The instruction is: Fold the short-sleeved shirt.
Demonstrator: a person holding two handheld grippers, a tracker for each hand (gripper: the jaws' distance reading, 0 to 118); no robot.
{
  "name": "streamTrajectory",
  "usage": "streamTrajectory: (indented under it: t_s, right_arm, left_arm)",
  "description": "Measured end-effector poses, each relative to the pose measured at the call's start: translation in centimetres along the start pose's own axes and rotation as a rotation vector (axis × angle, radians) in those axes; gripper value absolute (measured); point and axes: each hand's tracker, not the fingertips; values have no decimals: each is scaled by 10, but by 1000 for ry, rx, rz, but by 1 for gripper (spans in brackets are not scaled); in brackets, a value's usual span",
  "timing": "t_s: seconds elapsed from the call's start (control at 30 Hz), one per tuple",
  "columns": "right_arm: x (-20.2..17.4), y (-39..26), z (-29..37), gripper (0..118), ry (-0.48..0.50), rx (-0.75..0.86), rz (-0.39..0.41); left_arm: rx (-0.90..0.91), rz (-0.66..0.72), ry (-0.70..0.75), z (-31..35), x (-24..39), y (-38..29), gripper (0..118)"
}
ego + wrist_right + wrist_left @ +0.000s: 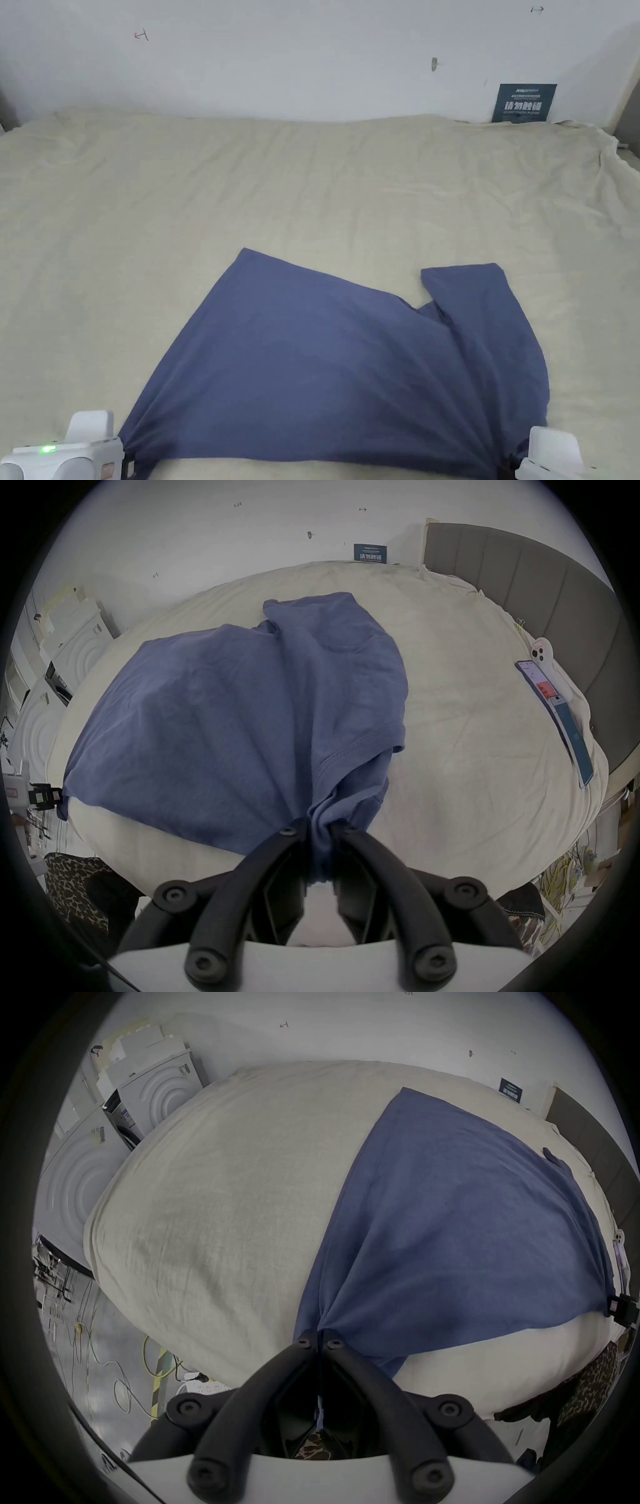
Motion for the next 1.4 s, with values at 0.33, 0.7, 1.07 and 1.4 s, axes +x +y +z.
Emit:
streamTrajectory:
  t_s: [0.33,0.7,1.07,1.4]
  right_arm:
    - [-16,52,75,95,-16,281,5]
    - [-30,86,137,21,-48,580,73]
    - [-19,90,117,0,-60,608,85]
    - [-11,122,71,0,-72,555,62]
  left_arm:
    - [288,86,-97,68,15,48,103]
    - [662,35,-154,144,65,100,66]
    - [605,-11,-314,114,93,125,0]
    - [440,-64,-315,21,107,237,0]
